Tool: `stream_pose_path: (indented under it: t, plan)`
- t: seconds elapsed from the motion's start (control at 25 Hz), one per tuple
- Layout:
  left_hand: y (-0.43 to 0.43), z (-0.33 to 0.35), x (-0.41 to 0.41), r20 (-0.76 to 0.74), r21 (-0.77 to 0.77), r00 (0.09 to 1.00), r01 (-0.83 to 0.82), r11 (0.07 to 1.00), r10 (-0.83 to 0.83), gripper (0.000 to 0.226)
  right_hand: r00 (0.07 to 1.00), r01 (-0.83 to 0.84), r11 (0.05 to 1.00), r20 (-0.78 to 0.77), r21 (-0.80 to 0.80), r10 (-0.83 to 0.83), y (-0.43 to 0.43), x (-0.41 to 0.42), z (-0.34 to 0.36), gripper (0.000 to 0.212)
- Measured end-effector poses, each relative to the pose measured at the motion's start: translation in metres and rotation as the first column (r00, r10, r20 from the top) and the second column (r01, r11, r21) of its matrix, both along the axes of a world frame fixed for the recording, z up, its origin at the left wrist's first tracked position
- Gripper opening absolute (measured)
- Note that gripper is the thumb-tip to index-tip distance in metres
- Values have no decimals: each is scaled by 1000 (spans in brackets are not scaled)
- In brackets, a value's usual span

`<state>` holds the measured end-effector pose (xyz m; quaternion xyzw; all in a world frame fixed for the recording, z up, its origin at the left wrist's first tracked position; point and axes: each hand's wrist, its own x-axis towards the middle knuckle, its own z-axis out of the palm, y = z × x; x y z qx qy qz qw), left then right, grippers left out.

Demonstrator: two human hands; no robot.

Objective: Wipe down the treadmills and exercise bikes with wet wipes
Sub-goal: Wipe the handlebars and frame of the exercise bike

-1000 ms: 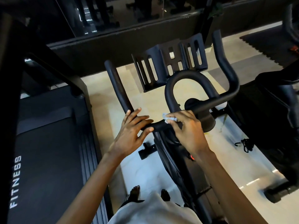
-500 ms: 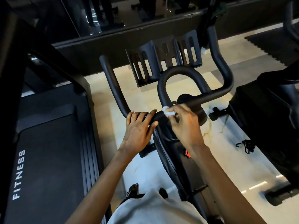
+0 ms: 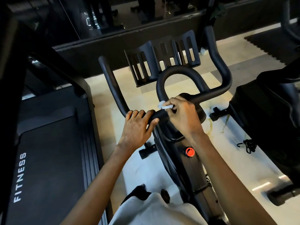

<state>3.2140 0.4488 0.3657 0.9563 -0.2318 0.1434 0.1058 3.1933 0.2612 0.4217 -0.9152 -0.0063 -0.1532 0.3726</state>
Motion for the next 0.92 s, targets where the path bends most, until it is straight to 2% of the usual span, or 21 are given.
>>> stream_pose_path:
  t: [0.08,0.24,0.32,0.44,0.48,0.6,0.76,0.92]
  plan:
    - [-2,2,1,-13,-2,1000,3,1000,-3,51,1000,17,1000,15,4,-17,-4,7,4,14]
    - [0,0,3,-15,-9,1000,20,1000,-20,49,990,111,986,72,125,-121,13,51,15,18]
    - [5,6,10,-88,5,994,62,998,-62,53,993,112,985,9,128,-114,8,55,23,14]
    - [9,17,26,-292,28,944,167,986,-152,60,978,87,984,-204,154,-55,-15,44,25,12]
    - [9,19,30,-318,27,931,199,980,-180,61,975,125,981,-202,148,-93,-17,44,23,15]
    - [6,21,35,-283,32,928,262,965,-243,62,978,208,969,-46,136,-203,-5,52,12,15]
    - [8,18,34,-128,62,964,241,969,-232,69,993,118,980,-5,157,-119,10,34,-9,30]
    - [4,23,38,-193,10,957,224,974,-218,82,974,189,955,76,226,-211,14,49,-7,23]
